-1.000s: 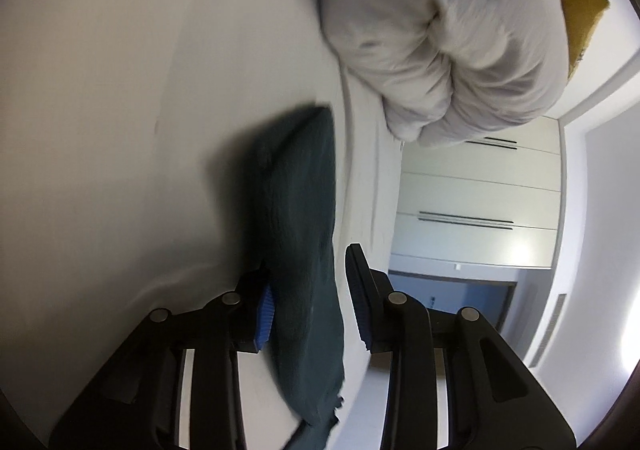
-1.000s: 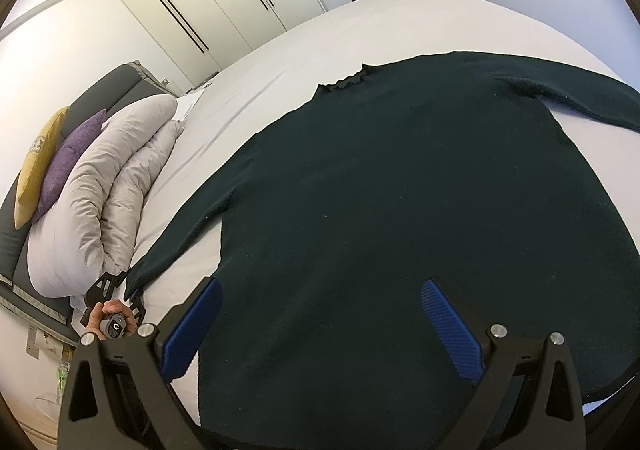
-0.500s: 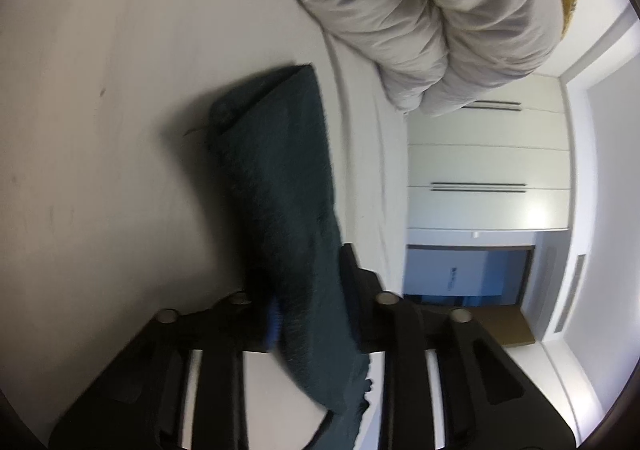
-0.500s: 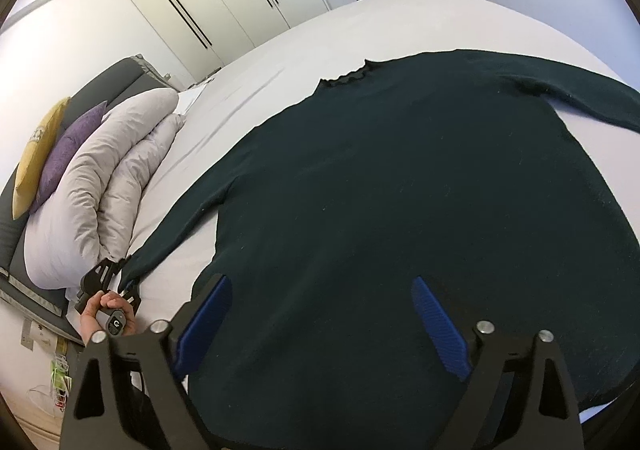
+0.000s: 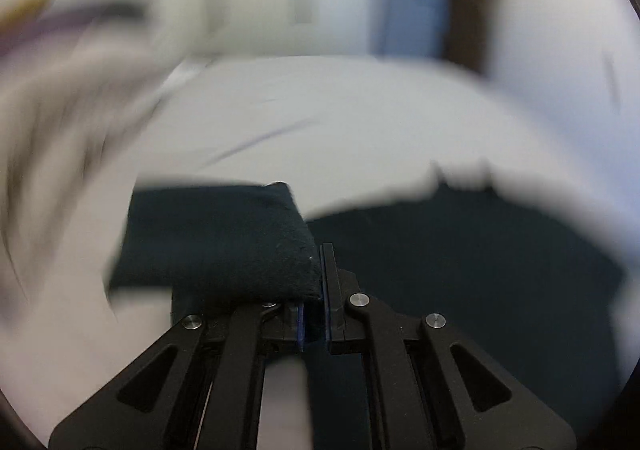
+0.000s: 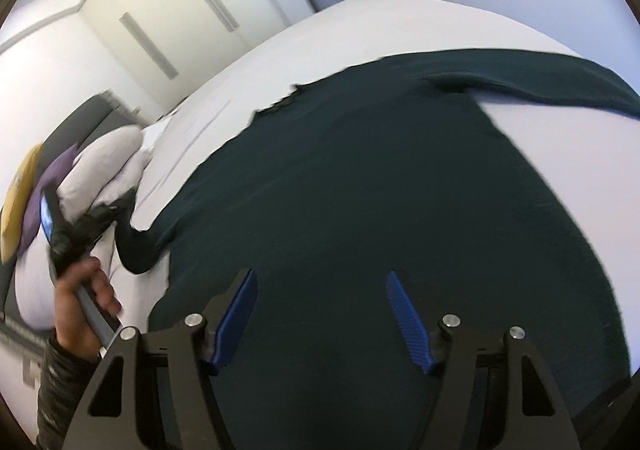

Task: Fold small clothes
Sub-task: 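Lay the sleeve across the sweater body with the left gripper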

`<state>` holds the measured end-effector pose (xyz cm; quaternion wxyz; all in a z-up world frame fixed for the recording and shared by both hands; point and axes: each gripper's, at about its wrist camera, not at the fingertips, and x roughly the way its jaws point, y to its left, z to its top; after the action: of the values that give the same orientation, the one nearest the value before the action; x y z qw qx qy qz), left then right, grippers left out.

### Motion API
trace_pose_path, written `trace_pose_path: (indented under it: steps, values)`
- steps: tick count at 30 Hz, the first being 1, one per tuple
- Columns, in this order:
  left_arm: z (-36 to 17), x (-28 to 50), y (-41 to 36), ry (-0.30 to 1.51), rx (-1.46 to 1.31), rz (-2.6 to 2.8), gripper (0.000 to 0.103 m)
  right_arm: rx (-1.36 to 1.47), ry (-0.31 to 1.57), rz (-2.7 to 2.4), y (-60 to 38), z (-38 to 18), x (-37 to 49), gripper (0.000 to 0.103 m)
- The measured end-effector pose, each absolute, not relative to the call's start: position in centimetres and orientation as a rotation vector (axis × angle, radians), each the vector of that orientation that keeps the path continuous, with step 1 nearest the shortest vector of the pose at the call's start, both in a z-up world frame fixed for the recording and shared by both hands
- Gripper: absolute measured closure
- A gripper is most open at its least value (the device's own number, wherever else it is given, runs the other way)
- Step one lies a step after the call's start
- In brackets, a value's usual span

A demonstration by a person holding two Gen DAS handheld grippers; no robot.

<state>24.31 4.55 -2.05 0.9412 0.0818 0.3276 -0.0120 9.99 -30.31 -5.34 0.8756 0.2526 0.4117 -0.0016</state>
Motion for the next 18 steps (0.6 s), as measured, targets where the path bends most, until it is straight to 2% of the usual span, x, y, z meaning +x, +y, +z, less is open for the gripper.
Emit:
trace_pose_path:
  steps: [2,6,11,18]
  values:
    - [-4.9,23.6,-0.3,0.661,0.386,-0.023,0.098,0.547,0.866,-0.019,-31.5,-5.6,10.3,0.033]
    - [-9.8,21.9,-3.0,0.710,0.522,-0.030,0.098,0.539,0.888,0.003,-32.8,-5.9,12.6,0.032]
    - [-11.0,21.0,-2.3,0.722,0.490,-0.020,0.098,0.611,0.959,0.142,-32.1,-6.6,19.5,0.032]
    - [-11.8,21.2,-1.0,0.699,0.472,-0.016,0.098,0.783,1.160,0.366,-25.6,-10.6,30.4,0.032]
